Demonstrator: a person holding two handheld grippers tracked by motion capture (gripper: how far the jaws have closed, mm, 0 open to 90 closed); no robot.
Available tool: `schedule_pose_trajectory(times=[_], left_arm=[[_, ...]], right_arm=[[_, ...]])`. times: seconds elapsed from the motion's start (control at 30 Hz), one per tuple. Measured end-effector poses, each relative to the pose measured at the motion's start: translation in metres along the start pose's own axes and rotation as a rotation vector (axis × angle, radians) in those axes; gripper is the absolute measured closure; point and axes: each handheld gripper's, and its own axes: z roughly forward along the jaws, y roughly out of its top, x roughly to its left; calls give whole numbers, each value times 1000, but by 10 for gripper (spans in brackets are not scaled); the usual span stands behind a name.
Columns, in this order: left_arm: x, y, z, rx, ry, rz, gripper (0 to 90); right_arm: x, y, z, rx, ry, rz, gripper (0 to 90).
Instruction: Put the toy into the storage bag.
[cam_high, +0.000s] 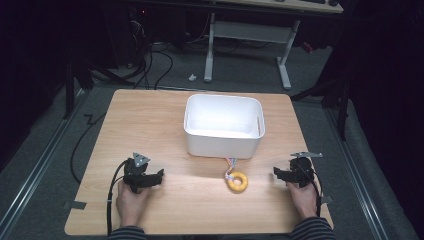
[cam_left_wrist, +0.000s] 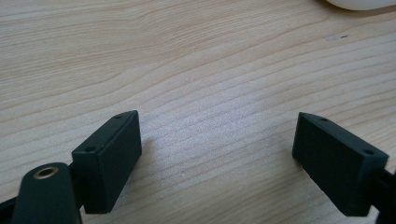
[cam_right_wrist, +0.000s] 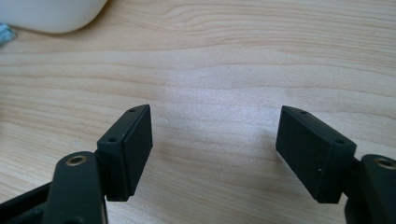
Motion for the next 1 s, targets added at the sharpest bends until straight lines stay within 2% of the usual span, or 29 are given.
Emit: schedule_pose_trajectory(times=[0.2, 0.3, 0.5, 0.53, 0.6, 0.7, 0.73, 0.9, 0.97, 1.0], left_arm=[[0, 0, 0, 0, 0, 0, 161], [0, 0, 0, 1, -1, 0, 161], [0, 0, 0, -1, 0, 1, 161], [0, 0, 0, -1, 0, 1, 161], [0, 0, 0, -1, 0, 1, 161], [0, 0, 0, -1, 0, 1, 161], [0, 0, 0, -1, 0, 1, 161], [0, 0, 0, -1, 0, 1, 161], [0, 0, 0, -1, 0, 1, 161], [0, 0, 0, -1, 0, 1, 161]], right_arm=[[-2, 2, -10, -11, 27, 4, 309], [-7, 2, -16, -21, 76, 41, 323], [-10, 3, -23, -27, 119, 55, 341], [-9, 4, -27, -29, 139, 46, 349], [-8, 5, -30, -33, 142, 38, 348], [-1, 10, -40, -43, 141, -3, 346], [-1, 10, -40, -43, 141, -3, 346], [11, 17, -51, -46, 160, -68, 334], [13, 18, -52, -48, 165, -76, 335], [17, 20, -55, -52, 164, -97, 335]])
